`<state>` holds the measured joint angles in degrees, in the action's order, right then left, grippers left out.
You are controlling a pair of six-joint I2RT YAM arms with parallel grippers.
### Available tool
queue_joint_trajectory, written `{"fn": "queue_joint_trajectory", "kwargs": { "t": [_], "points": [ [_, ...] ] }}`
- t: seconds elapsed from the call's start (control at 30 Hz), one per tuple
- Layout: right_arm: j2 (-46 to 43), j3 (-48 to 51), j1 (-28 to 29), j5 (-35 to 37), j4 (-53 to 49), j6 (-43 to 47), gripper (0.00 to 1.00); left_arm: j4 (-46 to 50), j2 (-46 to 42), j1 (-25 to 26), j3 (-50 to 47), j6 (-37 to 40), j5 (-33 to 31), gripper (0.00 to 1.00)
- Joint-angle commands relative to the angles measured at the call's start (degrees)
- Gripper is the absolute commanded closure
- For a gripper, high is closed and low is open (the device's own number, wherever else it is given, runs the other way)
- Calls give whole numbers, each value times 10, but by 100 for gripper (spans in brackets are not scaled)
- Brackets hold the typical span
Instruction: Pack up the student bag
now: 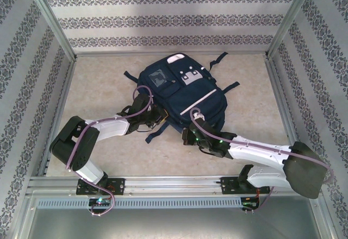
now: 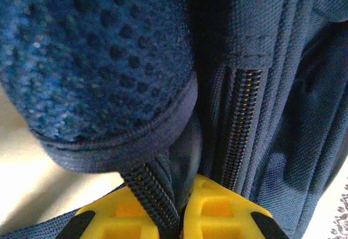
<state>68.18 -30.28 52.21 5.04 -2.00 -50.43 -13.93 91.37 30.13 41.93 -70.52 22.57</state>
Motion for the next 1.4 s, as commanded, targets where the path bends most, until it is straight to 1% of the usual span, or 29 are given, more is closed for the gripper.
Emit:
{"fn": "queue_joint_trajectory", "kwargs": {
  "t": [0.0,0.37,0.6,0.77,0.87,0.93,0.97,1.0,1.03,1.07,1.1,1.13,1.17,1.23,1.37],
  "points": [
    [-22,9,-13,16,-50,18,100,34,-23,-24,2,23,-41,100],
    [-40,7,-32,-5,-79,67,100,68,-24,-41,10,60,-18,100],
    [-49,-7,-45,-20,-120,109,100,97,-22,-58,18,85,-4,100],
    [-50,-22,-50,-33,-153,145,100,139,-24,-64,37,113,-7,100],
    [-44,-29,-50,-68,-145,169,100,171,-23,-73,58,125,-10,100],
    [-32,-38,-50,-89,-126,165,100,202,-28,-80,74,131,-23,99],
    [-25,-42,-50,-99,-114,158,100,213,-34,-83,80,131,-30,94],
    [-18,-46,-49,-109,-100,147,100,229,-42,-88,85,131,-40,81],
    [-8,-51,-48,-120,-78,129,100,244,-53,-93,89,128,-46,64],
    [2,-55,-45,-129,-56,111,100,259,-63,-97,91,122,-53,54],
    [13,-63,-39,-129,-42,94,100,282,-74,-100,95,117,-60,47],
    [26,-72,-30,-124,-30,80,100,301,-87,-103,97,112,-63,41],
    [39,-82,-19,-119,-16,69,100,320,-101,-104,96,108,-64,38],
    [72,-108,-1,-113,-6,54,100,350,-128,-106,89,97,-64,35],
    [131,-158,27,-101,3,33,100,368,-186,-107,44,54,-35,33]
  ]
}}
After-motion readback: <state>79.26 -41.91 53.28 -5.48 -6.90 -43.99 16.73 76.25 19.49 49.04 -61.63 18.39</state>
